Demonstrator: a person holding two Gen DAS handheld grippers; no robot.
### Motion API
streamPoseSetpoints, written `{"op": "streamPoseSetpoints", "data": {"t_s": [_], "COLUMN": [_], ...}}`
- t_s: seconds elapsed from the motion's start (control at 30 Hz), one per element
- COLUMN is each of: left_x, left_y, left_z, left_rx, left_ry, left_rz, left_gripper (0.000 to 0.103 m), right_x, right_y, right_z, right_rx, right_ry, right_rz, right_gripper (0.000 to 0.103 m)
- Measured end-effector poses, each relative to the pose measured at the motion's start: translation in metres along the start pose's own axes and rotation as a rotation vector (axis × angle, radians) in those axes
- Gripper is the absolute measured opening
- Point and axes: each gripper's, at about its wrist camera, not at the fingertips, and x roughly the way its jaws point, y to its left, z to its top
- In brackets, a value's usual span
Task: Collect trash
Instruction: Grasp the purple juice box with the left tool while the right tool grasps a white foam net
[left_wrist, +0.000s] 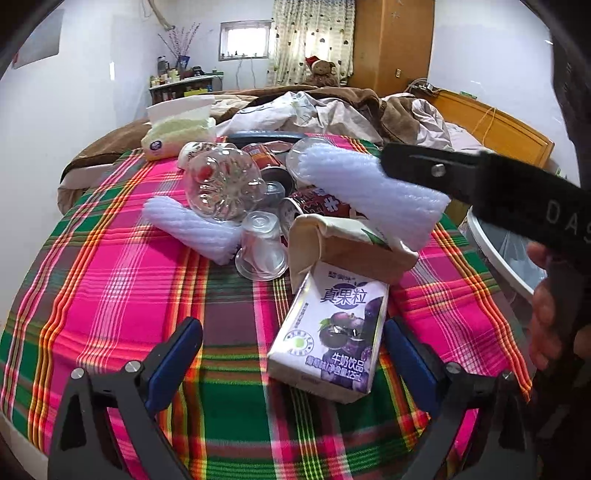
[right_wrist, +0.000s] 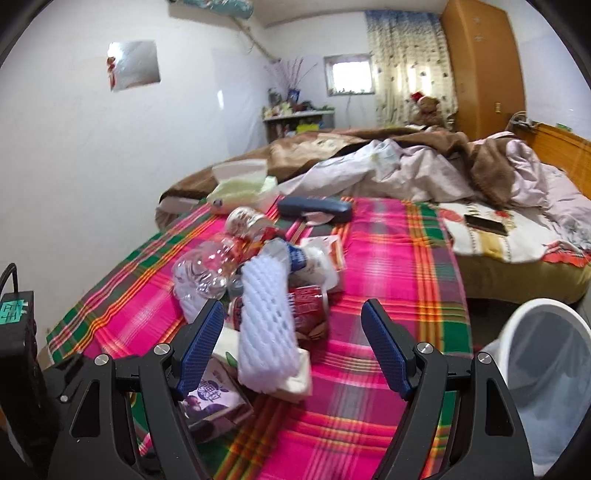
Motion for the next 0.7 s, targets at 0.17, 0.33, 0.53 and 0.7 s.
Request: {"op": "streamPoseSetpoints", "data": {"t_s": [0.17,0.33,0.53,0.7], "left_x": [0.01,0.018,0.022,0.024], "left_y": [0.002,0.004,0.009,0.013], "left_z": [0.002,0.005,0.007,0.009], "left_rx": [-0.002,-0.02,-0.038,-0.066], "left_ry": [0.03,0.065,0.081,0.087], "left_rz": [-0.021,-0.063,-0.075,-0.092], "left_gripper": [0.097,0.084,0.073,0.059], "right_x": [0.011,0.02,0.024,0.024], "right_y": [0.0,0.001,0.0,-0.001], "right_z": [0.002,0.005,0.006,0.006], "right_rx": [0.0,-0.013,-0.01,0.005], "right_ry": [0.047,0.081,0.1,0.097], "right_rz": [0.029,0.033,0.047,0.061], "right_gripper": [0.073,0.055,0.031,0.024]}}
